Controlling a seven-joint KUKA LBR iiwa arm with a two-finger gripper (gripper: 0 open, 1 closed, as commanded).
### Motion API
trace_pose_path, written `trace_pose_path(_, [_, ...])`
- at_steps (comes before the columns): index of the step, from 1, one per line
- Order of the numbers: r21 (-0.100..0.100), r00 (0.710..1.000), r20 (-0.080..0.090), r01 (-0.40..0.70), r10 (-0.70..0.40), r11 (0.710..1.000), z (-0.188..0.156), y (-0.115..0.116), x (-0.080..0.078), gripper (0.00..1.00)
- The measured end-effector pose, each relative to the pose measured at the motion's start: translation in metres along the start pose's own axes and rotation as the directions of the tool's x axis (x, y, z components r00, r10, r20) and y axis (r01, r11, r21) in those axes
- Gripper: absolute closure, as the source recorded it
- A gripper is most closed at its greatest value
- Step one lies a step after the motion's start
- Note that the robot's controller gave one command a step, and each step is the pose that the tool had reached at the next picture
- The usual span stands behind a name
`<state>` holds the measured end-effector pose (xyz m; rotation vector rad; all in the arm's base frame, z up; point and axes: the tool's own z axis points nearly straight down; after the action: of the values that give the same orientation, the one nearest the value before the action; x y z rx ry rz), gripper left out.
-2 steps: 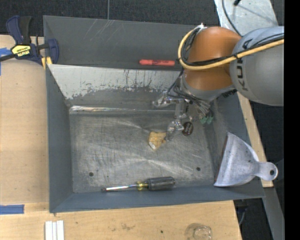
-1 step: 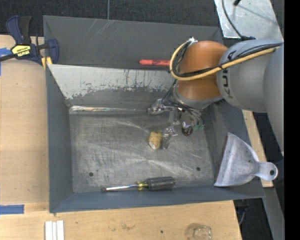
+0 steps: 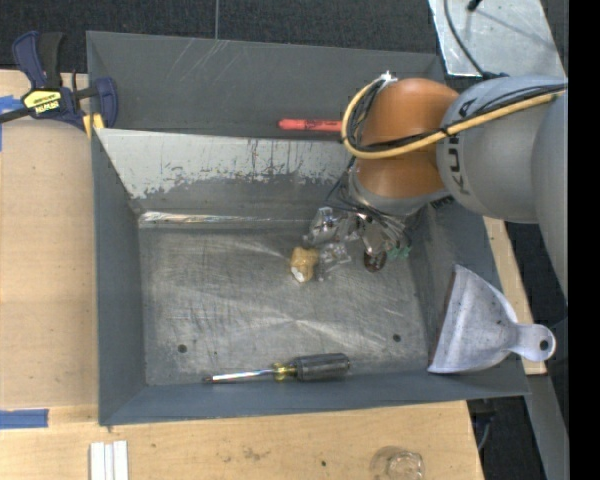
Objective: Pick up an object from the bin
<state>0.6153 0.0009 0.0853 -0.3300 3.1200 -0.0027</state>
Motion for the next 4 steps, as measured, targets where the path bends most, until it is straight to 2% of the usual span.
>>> trace_pose_path(4, [0.000, 1.000, 0.000, 0.000, 0.000, 1.000, -0.0095, -0.0003, 0.0001, 1.00])
